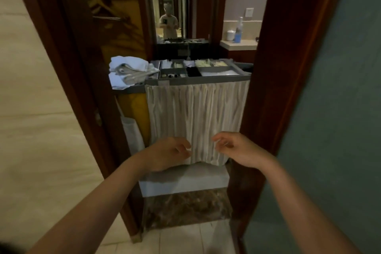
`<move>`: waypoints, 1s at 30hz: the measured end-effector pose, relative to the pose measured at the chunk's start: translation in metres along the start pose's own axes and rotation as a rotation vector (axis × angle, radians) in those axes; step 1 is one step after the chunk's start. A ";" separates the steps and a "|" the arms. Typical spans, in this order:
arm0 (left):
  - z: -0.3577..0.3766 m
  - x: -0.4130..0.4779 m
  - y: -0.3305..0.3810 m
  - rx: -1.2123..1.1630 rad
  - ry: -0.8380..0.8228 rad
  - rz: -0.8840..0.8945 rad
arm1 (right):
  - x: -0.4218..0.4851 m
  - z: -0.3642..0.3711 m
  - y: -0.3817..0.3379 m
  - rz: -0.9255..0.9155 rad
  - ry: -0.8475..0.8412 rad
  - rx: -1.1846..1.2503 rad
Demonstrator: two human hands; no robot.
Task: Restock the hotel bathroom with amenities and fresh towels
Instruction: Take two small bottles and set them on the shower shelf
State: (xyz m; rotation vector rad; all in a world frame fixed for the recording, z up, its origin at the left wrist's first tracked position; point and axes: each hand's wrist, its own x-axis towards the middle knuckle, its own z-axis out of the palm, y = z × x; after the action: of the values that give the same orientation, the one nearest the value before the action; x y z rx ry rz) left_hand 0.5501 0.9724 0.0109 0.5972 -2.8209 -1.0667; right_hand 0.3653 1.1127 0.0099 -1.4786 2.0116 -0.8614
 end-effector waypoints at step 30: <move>-0.227 0.438 -0.219 0.046 0.164 -0.001 | 0.515 -0.128 0.132 -0.006 0.019 -0.010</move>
State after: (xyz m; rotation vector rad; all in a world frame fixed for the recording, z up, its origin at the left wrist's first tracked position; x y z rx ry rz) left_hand 0.2638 0.5151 0.0082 0.6586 -2.7094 -0.9106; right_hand 0.0408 0.6734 -0.0126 -1.4873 2.0290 -0.8724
